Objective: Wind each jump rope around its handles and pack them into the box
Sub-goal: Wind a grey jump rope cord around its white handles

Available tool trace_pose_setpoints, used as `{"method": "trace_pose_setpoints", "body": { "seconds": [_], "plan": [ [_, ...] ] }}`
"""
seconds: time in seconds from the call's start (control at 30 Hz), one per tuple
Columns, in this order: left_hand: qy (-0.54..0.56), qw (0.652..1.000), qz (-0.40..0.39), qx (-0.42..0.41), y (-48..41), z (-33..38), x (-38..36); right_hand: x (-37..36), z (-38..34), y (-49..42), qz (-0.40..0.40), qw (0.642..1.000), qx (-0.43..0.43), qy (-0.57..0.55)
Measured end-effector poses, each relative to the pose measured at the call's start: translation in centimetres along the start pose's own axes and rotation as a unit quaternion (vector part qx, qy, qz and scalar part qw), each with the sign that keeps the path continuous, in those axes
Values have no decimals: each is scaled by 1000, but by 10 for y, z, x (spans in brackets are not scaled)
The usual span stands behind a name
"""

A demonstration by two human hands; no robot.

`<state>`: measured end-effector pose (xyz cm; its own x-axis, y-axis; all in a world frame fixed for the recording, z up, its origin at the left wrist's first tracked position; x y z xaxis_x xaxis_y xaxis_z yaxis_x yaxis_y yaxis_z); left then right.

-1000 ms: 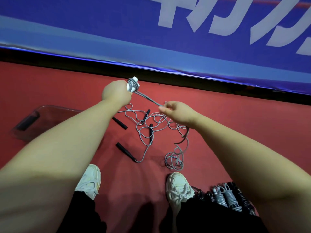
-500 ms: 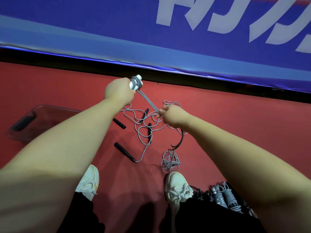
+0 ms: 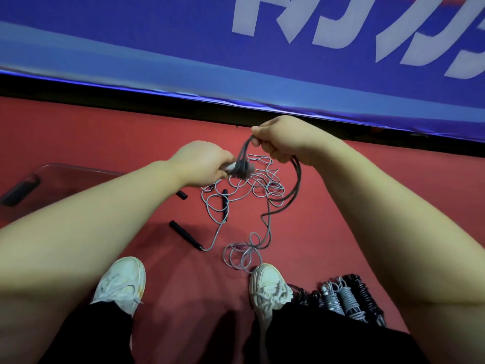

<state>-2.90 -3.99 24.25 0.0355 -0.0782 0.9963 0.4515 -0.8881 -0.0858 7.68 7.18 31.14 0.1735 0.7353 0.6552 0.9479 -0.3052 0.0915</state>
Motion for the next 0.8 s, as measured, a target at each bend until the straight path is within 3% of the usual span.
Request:
{"method": "trace_pose_setpoints", "body": {
  "seconds": [0.17,0.27,0.43,0.57,0.7,0.8],
  "plan": [
    [33,995,-16,-97,9,15,8,16,19,-3,-11,994,-30,105],
    [69,990,-18,-119,13,22,15,23,34,-3,-46,992,-57,106],
    [155,981,-22,-111,18,33,31,30,52,-4,-92,993,-65,-24],
    [252,962,-33,-101,21,36,39,30,68,1,-124,975,-45,-179],
    [346,933,-54,-78,23,37,41,32,88,9,-160,951,32,-262],
    [393,910,-95,-91,24,41,41,40,94,11,-113,955,93,-258]
  ]
}}
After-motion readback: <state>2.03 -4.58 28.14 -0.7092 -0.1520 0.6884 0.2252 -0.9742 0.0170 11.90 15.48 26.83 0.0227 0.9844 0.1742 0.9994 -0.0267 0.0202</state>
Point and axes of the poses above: each hand's wrist, its own y-axis away from the middle knuckle, its own x-axis out of the back of the hand, z = x × y, the point moved 2 cm from there along -y, towards the middle knuckle, and after that the axes turned 8 degrees about x, right-handed, at the moved point
